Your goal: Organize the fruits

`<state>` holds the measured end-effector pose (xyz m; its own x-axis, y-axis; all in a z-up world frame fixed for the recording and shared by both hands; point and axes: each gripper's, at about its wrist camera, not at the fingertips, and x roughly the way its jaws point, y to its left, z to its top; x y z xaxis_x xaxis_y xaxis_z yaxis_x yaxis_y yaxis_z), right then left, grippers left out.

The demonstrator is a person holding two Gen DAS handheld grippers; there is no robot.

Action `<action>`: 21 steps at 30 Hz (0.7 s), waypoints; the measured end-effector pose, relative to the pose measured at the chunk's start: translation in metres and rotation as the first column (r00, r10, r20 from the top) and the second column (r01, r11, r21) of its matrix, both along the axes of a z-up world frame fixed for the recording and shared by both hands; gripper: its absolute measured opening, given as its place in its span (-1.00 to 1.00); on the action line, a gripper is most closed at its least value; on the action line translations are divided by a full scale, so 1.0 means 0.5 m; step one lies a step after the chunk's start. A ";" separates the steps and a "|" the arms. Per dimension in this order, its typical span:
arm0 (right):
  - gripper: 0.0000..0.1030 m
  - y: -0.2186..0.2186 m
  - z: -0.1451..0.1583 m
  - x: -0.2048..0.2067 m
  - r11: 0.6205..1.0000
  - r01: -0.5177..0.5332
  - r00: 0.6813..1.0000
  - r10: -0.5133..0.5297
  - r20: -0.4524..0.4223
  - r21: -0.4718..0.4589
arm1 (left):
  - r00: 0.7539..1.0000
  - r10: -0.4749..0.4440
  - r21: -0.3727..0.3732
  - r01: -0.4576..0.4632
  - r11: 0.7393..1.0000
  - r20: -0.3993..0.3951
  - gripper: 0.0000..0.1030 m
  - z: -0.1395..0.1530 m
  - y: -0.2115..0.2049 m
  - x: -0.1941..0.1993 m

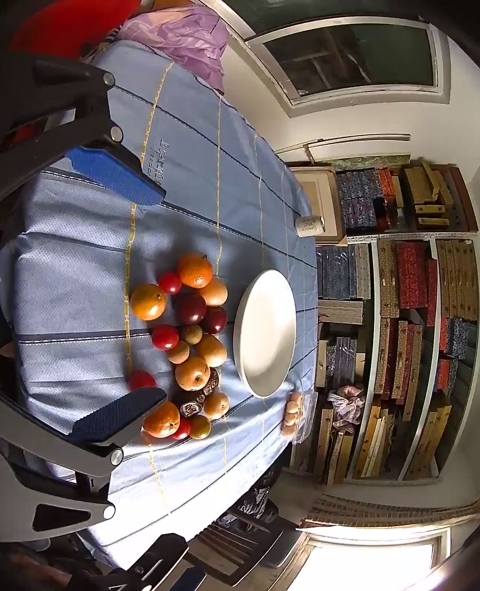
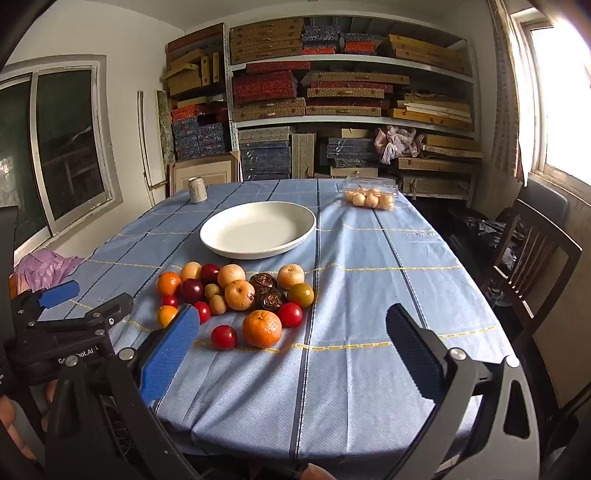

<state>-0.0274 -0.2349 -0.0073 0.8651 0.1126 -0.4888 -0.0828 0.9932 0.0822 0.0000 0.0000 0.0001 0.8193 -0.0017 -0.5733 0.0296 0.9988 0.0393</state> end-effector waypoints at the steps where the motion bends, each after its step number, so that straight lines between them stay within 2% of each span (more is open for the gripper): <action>1: 0.92 0.000 0.000 0.000 1.000 0.002 1.000 -0.002 0.000 0.004 | 1.000 0.000 -0.014 0.000 1.000 -0.003 0.93 0.000 0.001 0.000; 21: 0.92 0.009 -0.003 0.002 1.000 -0.002 1.000 0.002 -0.007 -0.008 | 1.000 0.008 -0.015 -0.008 1.000 -0.005 0.93 -0.001 0.024 0.008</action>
